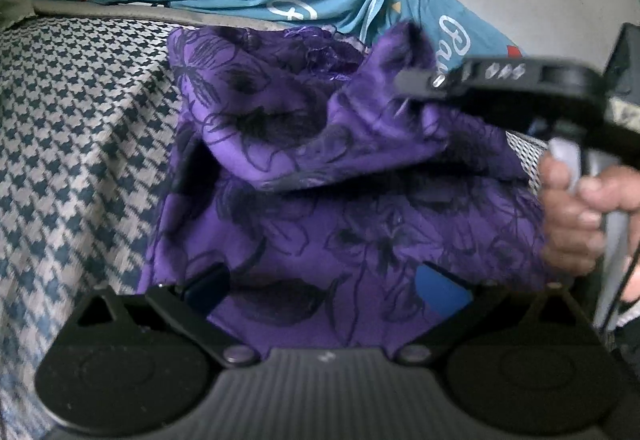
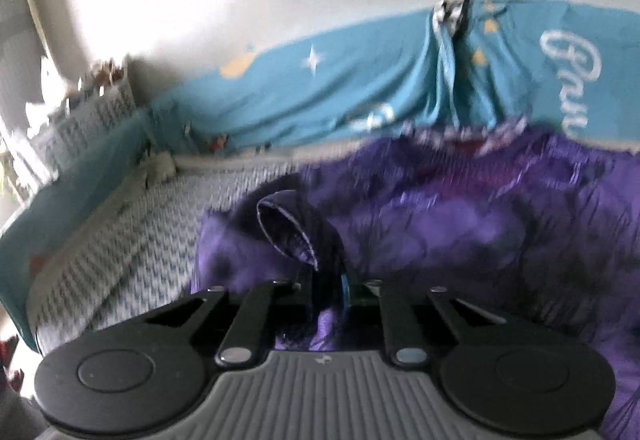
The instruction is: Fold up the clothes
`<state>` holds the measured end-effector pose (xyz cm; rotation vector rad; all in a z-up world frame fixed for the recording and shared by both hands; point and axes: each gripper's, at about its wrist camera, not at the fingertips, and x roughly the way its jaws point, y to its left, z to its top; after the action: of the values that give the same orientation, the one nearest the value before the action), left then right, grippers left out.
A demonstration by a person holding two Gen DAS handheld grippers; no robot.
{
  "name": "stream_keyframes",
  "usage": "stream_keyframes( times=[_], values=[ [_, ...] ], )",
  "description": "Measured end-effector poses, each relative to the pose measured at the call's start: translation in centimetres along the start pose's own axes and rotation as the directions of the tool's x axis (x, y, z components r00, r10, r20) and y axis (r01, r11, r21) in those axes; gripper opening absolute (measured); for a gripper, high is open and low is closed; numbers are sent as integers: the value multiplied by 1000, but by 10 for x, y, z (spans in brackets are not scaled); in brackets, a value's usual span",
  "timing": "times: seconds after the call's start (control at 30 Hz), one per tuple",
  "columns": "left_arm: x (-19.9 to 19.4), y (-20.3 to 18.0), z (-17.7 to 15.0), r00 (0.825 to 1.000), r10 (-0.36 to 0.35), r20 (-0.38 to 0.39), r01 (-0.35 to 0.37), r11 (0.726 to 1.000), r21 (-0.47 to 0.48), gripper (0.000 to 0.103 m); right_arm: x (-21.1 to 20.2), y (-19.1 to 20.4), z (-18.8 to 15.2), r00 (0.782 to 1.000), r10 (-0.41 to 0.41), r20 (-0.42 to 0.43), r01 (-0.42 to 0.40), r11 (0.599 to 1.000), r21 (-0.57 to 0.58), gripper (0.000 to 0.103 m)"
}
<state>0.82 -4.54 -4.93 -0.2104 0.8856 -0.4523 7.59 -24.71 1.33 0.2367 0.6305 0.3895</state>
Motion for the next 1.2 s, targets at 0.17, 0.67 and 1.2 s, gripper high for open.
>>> stream_keyframes(
  times=[0.17,0.67,1.2],
  values=[
    [17,-4,18,999,2,34,-2,1000,-11,103,-11,-17,26,996,10,94,-16,998,62,15],
    [63,4,85,958,121,260,-89,987,-131,103,-43,-56,70,953,-13,301,-48,980,193,14],
    [65,23,72,970,168,176,-132,971,-200,103,-41,-129,53,924,-315,216,236,916,324,10]
  ],
)
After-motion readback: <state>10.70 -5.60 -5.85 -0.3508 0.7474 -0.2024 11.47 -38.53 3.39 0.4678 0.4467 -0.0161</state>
